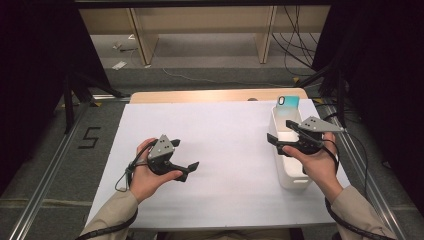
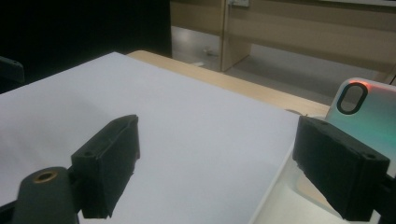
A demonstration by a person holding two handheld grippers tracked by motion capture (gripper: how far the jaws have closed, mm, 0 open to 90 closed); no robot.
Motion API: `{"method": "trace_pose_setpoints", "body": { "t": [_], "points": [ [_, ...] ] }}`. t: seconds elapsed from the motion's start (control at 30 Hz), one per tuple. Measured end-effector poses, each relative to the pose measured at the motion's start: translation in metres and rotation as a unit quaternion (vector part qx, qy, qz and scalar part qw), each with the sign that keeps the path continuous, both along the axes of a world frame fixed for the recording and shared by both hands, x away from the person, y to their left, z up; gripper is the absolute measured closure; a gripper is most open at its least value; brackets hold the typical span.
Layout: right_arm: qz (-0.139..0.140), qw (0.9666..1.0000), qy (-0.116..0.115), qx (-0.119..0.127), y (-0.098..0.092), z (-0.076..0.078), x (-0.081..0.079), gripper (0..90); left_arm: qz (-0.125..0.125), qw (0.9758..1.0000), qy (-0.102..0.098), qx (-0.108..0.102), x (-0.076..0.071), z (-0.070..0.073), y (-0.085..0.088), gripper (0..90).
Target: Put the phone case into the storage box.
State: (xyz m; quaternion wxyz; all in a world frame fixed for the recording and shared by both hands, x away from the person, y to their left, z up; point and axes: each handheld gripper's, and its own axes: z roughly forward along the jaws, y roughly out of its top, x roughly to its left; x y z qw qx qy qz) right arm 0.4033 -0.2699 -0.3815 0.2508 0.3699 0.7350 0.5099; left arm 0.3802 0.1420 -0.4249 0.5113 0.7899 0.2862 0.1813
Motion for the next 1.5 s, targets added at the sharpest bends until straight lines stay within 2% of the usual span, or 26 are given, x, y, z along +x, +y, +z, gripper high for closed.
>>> {"method": "trace_pose_setpoints", "body": {
  "t": [1.5],
  "points": [
    [0.027, 0.9996, -0.006, 0.006, -0.012, -0.005, -0.025, 16.1, 0.002, 1.0000, 0.001, 0.001, 0.000, 0.000, 0.001, 0.4]
  ]
}}
